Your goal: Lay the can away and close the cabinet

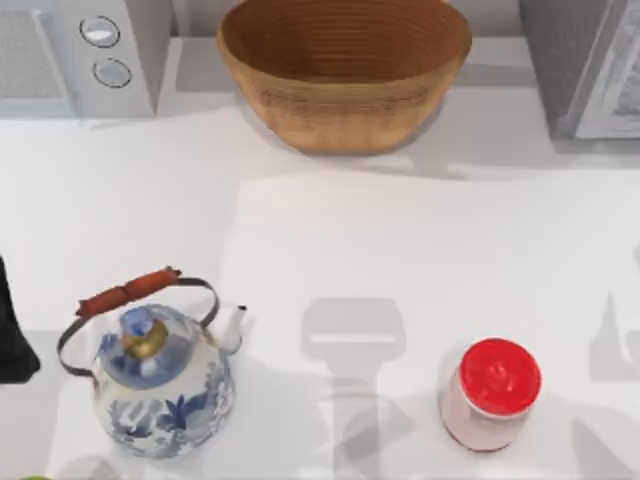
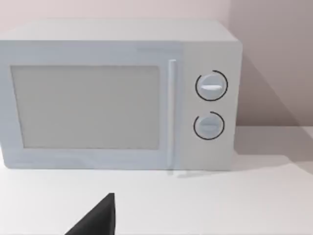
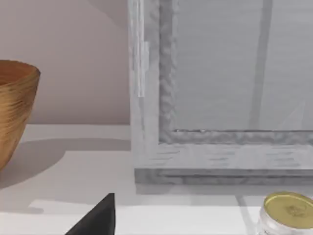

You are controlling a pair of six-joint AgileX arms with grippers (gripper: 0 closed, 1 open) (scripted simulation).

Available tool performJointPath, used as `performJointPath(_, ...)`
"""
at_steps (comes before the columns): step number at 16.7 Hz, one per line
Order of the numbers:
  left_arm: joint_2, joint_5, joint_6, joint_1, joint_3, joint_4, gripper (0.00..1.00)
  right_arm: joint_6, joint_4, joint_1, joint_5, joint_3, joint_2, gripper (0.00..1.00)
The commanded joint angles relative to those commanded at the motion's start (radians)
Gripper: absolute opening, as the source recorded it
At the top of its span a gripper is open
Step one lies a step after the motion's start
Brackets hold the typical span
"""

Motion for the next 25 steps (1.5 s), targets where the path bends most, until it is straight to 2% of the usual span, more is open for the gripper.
performJointPath(5,0.0,0.0,0.0,0.0,0.0,0.0,1.0,0.004,0.06,-0.016,-0.022,0.025,0.056,1.0)
performJointPath(9,0.0,0.0,0.0,0.0,0.0,0.0,1.0,-0.002,0.282,-0.059,-0.1,0.11,0.263,1.0)
performJointPath(18,0.0,0.0,0.0,0.0,0.0,0.0,1.0,-0.065,1.0,-0.192,-0.311,0.295,1.076,1.0)
performJointPath(25,0.0,0.0,0.0,0.0,0.0,0.0,1.0,-0.072,1.304,-0.32,-0.334,0.276,1.693,1.0)
